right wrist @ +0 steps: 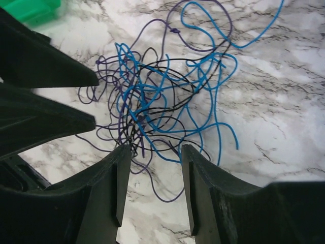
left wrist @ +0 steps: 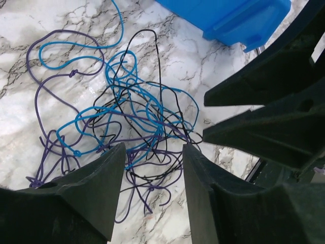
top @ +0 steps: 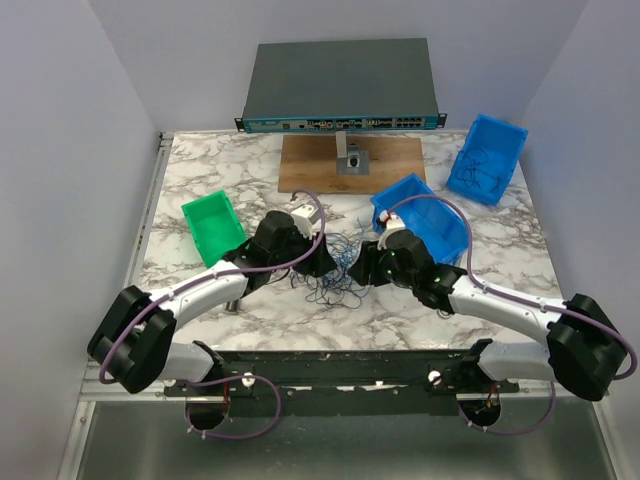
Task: Untangle the cables
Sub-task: Untie the cable.
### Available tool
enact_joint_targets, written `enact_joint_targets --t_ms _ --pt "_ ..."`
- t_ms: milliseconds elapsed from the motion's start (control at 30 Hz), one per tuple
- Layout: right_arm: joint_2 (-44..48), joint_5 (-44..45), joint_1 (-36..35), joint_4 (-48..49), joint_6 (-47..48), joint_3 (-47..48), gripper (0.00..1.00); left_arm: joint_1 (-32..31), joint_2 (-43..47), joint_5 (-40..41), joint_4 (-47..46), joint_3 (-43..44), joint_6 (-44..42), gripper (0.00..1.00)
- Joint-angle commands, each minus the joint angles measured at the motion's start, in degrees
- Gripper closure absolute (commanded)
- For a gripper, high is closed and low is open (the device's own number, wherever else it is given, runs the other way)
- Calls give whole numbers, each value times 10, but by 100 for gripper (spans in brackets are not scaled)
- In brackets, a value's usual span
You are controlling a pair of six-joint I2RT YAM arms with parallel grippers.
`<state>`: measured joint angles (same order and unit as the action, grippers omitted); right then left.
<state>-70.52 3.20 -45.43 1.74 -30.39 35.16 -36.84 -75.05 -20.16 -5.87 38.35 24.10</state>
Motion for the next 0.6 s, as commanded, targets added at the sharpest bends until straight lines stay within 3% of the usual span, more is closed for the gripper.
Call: enact_joint_targets --t_ms 0,167,200,367,433,567 --pt "-9 -55 -4 72 5 -9 49 -4 -26 -17 -5 36 21 52" --pt "-40 -67 -4 87 6 0 52 -4 -36 -26 -11 50 35 54" --pt "-47 -72 -4 88 8 1 56 -4 -40 -28 -11 54 38 54" --pt "-54 -83 -4 78 6 5 92 -4 -54 -28 -12 62 44 56" --pt "-40 -75 -4 68 3 5 98 -3 -55 -19 -9 63 40 57" --pt "-10 -44 -4 42 6 5 99 -4 -65 -4 14 84 26 56"
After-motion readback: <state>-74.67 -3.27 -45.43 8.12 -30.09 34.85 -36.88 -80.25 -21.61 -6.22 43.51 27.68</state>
